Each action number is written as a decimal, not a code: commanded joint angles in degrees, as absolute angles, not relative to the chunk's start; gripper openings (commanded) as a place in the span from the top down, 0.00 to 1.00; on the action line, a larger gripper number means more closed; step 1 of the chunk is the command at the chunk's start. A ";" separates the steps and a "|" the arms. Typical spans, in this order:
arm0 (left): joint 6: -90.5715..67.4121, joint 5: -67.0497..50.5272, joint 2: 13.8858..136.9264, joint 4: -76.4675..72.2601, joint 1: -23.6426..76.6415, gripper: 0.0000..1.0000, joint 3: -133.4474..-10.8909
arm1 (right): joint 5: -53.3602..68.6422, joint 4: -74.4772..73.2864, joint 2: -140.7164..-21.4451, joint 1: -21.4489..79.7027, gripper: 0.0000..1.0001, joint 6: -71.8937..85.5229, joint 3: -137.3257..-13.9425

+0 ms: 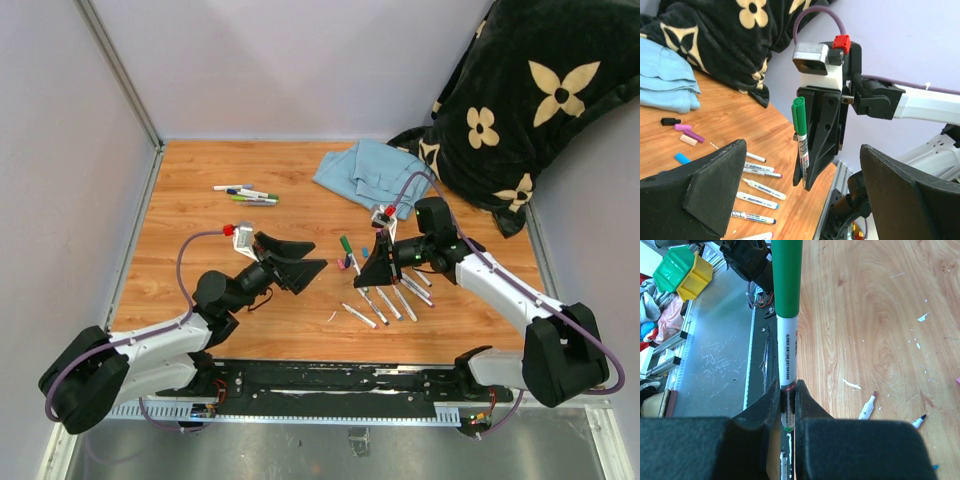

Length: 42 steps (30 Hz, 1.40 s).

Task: Open the pen caps
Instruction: Pick up the pen from the center of the board.

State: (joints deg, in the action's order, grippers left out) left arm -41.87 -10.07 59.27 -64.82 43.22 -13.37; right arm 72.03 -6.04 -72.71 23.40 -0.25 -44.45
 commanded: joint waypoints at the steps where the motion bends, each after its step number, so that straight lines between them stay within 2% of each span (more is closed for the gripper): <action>1: -43.35 -13.29 56.74 -69.90 40.77 0.01 -11.24 | 74.08 -6.84 -73.10 22.68 0.98 -1.84 -46.25; 11: -43.49 -11.19 55.55 -70.76 39.95 0.01 -9.37 | 74.65 -6.78 -73.44 22.70 0.98 -1.94 -46.10; 26: -45.07 -14.29 63.22 -85.48 38.58 0.01 -7.34 | 78.17 -3.80 -75.03 22.84 0.98 0.95 -45.24; 42: -43.50 -16.24 67.15 -87.01 37.68 0.01 -9.08 | 78.84 -3.78 -75.64 23.72 0.97 1.02 -45.29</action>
State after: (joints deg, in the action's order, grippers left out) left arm -45.15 -14.76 66.65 -84.33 38.26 -7.53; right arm 76.93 -4.56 -75.13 23.40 0.64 -44.45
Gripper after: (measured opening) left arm 0.993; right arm 0.087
